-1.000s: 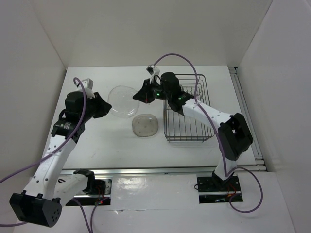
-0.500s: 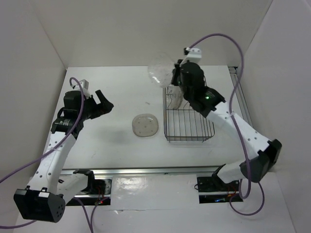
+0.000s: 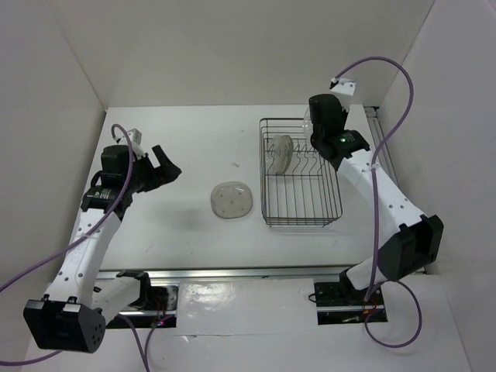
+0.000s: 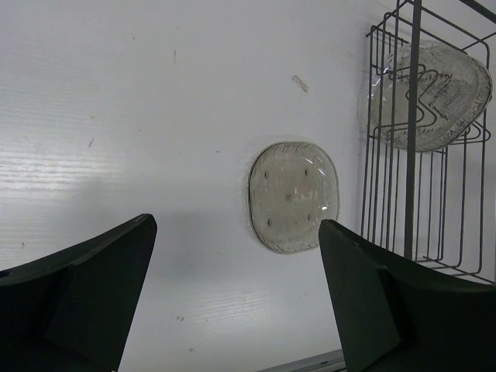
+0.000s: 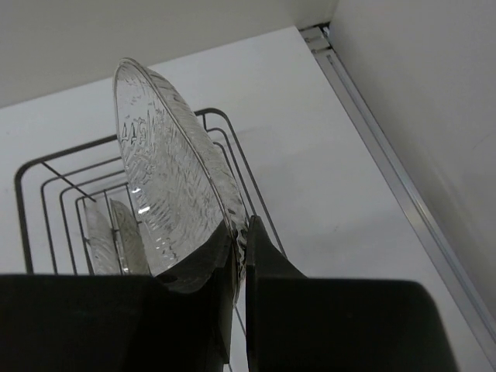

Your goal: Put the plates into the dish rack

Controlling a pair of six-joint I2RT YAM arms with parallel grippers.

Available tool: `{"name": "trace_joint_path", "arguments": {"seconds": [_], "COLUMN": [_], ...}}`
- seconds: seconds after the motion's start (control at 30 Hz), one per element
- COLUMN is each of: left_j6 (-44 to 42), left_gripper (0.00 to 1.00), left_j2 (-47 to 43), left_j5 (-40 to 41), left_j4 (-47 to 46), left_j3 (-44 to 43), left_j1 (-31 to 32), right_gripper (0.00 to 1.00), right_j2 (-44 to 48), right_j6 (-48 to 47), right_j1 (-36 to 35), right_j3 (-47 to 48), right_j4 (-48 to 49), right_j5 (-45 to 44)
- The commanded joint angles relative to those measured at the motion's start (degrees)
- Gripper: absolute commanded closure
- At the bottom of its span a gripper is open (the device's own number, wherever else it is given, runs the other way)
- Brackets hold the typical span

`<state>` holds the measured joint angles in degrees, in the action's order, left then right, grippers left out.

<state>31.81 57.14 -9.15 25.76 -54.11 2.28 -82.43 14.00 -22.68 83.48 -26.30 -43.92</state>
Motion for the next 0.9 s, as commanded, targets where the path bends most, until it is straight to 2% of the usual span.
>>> {"name": "trace_joint_path", "arguments": {"seconds": [0.0,0.43,0.87], "left_j6": [-0.17,-0.17,-0.17], "left_gripper": [0.0,0.0,0.0], "left_j2": [-1.42,-1.42,-2.56], "left_j5": [-0.96,-2.8,-2.81], "left_j4": [-0.8,-0.8,-1.32], "left_j3": [-0.47,-0.47,0.05], "left_j1": [-0.35,-0.35,-0.35], "right_gripper": [1.0,1.0,1.0], "right_j2": [-2.72,-10.99,-15.38], "right_j6": [0.41,3.67,4.72], "right_j1": [0.53,-0.09,-2.81], "right_j3": [-0.86,-2.1,-2.1], "right_j4": [-0.41,1.53,2.84], "right_j5": [-0.02,-1.61,-2.75]}}
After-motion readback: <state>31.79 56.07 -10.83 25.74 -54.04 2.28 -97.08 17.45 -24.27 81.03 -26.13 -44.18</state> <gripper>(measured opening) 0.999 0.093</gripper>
